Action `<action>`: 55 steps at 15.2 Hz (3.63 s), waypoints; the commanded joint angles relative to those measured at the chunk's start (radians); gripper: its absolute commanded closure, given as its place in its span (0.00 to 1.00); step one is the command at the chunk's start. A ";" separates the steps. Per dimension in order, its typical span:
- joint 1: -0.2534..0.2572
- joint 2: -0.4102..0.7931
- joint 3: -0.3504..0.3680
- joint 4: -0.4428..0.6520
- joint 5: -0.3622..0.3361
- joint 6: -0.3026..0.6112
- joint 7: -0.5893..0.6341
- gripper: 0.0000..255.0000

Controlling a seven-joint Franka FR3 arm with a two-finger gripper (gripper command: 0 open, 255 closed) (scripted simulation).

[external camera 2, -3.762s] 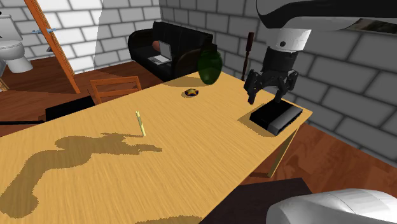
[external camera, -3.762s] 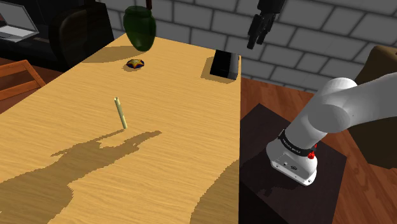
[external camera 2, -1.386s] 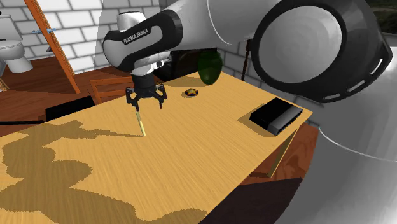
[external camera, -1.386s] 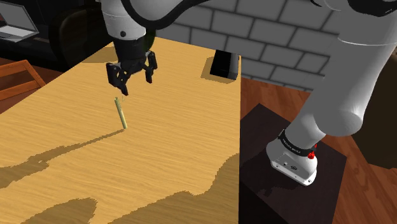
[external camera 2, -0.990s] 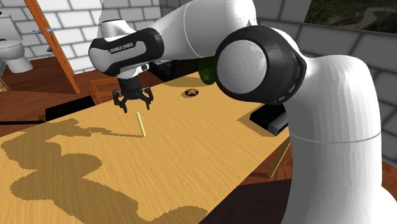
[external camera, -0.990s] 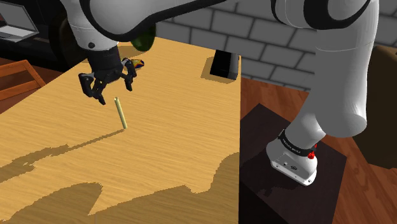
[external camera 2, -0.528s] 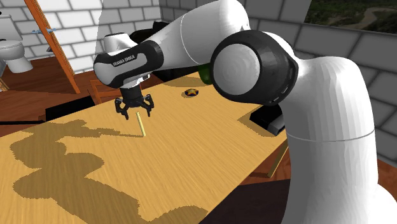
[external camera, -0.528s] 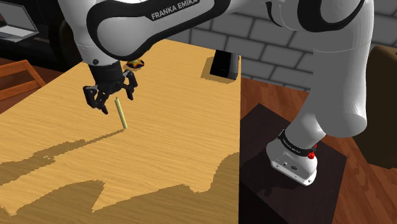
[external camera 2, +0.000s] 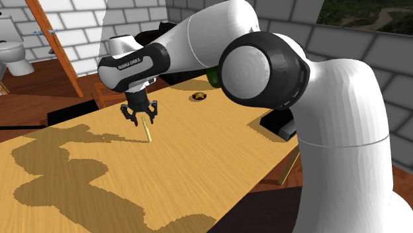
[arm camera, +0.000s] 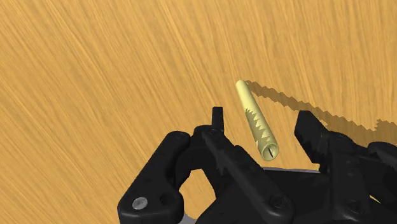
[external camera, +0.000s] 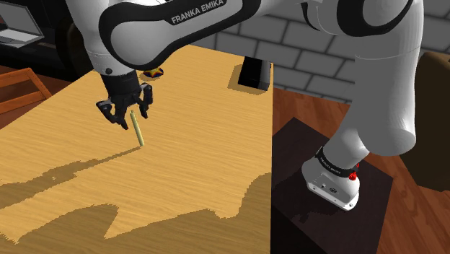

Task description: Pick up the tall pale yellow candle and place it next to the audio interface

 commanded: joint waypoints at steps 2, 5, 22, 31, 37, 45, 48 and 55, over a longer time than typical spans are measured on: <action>0.000 0.000 0.000 0.000 0.000 0.000 0.000 1.00; 0.000 0.000 0.000 0.000 0.000 0.000 0.000 1.00; 0.006 -0.037 0.012 0.121 0.020 -0.154 -0.012 1.00; 0.021 -0.037 0.016 0.243 0.023 -0.275 -0.017 1.00; 0.040 -0.022 0.016 0.350 0.018 -0.365 -0.019 1.00; 0.083 0.030 0.011 0.549 0.000 -0.509 -0.023 1.00; 0.110 0.068 0.005 0.657 -0.014 -0.578 -0.026 1.00; 0.064 0.043 0.023 0.658 -0.016 -0.606 -0.058 1.00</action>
